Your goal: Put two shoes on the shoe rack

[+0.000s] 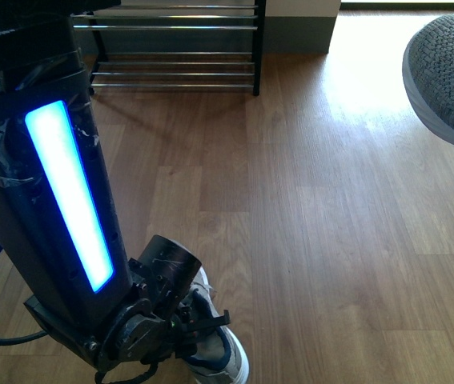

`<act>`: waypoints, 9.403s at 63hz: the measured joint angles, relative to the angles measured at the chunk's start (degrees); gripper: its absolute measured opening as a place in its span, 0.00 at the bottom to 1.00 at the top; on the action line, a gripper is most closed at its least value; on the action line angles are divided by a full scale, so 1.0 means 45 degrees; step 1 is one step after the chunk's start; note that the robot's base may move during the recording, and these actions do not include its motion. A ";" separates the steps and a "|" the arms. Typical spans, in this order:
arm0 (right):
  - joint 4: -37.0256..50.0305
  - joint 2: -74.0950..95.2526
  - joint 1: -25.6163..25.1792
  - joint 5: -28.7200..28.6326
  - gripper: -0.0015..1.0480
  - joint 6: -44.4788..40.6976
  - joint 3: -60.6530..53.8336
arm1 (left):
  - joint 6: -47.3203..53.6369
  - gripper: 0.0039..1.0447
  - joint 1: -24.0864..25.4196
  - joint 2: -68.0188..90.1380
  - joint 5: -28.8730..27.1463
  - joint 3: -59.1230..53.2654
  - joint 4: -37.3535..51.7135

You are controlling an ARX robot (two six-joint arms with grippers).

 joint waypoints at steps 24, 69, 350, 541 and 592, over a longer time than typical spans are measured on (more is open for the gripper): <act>0.0000 0.0000 0.0000 0.0000 0.01 0.0000 0.0000 | 0.2064 0.01 0.1987 -0.6173 -0.2108 -0.4133 0.1078; 0.0000 0.0000 0.0000 -0.0005 0.01 0.0000 0.0000 | 0.5280 0.01 0.4595 -2.6704 -0.4405 -0.8223 -0.9612; 0.0005 0.0029 0.0005 -0.0078 0.01 0.0005 0.0000 | 0.5459 0.01 0.4619 -2.6704 -0.4303 -0.8204 -0.9670; -1.2454 0.8281 0.8257 0.8466 0.01 0.8053 1.4066 | 0.5464 0.01 0.4619 -2.6704 -0.4265 -0.8160 -0.9670; -1.1497 0.9836 0.7164 0.7781 0.48 0.7616 1.6718 | 0.5469 0.01 0.4619 -2.6704 -0.4274 -0.8160 -0.9670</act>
